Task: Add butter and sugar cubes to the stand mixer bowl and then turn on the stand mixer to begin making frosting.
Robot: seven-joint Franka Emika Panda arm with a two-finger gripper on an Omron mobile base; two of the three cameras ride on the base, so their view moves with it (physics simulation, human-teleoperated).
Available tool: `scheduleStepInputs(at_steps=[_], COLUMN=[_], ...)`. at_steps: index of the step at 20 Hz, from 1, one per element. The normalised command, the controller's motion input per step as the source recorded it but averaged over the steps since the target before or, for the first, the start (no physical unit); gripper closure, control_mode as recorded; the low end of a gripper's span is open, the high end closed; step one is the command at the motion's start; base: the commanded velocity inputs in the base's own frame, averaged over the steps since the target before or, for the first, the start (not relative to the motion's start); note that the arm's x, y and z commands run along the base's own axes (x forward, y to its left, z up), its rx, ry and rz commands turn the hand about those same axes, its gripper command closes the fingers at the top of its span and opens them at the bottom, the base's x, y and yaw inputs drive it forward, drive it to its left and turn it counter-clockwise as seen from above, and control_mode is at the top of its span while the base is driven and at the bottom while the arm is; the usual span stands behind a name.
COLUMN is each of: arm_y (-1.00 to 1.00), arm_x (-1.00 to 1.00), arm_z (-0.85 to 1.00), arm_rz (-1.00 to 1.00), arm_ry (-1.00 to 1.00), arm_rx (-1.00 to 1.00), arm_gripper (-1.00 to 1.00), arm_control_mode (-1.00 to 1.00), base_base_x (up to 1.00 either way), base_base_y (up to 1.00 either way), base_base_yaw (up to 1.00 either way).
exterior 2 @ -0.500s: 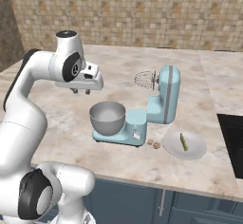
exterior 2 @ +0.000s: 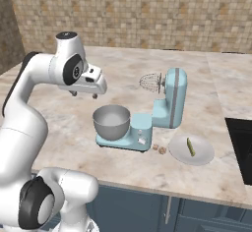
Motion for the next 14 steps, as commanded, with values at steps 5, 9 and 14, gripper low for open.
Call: scheduleStepInputs(at_steps=[5,9,14], arm_y=[0.0,0.0,0.0], arm_x=[-0.06,-0.09,-0.06], arm_z=[0.0,0.0,0.0], arm_rz=[-0.13,-0.13,-0.09], arm_ry=[-0.01,0.0,0.0], arm_rx=[0.0,0.0,0.0], arm_gripper=[-1.0,-1.0,-1.0], arm_control_mode=[-1.0,-1.0,-1.0], base_base_x=[0.0,0.0,0.0], base_base_y=[0.0,0.0,0.0], base_base_yaw=[0.0,0.0,0.0])
